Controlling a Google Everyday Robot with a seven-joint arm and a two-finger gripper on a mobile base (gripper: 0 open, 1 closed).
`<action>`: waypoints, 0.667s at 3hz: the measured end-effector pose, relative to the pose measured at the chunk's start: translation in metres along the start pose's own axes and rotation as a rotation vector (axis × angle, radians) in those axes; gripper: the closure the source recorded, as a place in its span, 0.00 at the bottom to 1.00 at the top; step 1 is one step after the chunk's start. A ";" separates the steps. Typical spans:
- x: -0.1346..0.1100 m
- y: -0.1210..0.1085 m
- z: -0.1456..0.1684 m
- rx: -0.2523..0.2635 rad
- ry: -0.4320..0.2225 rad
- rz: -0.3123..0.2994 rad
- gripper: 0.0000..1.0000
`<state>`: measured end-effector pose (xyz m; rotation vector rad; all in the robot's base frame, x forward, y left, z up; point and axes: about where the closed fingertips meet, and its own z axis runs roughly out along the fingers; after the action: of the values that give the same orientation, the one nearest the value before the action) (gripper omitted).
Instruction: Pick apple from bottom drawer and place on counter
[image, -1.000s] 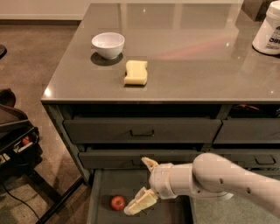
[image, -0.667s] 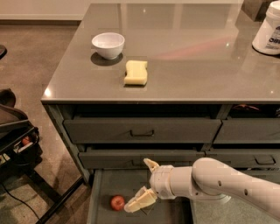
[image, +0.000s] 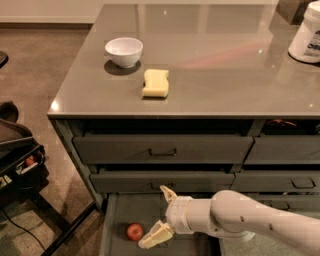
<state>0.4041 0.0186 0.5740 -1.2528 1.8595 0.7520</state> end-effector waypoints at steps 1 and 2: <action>0.034 -0.035 0.042 0.060 -0.033 -0.094 0.00; 0.052 -0.024 0.062 0.028 -0.061 -0.058 0.00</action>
Offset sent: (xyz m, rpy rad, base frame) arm 0.0318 0.0044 -0.0468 -0.0101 -0.1054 -0.0017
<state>0.4309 0.0341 0.4951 -1.2470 1.7715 0.7224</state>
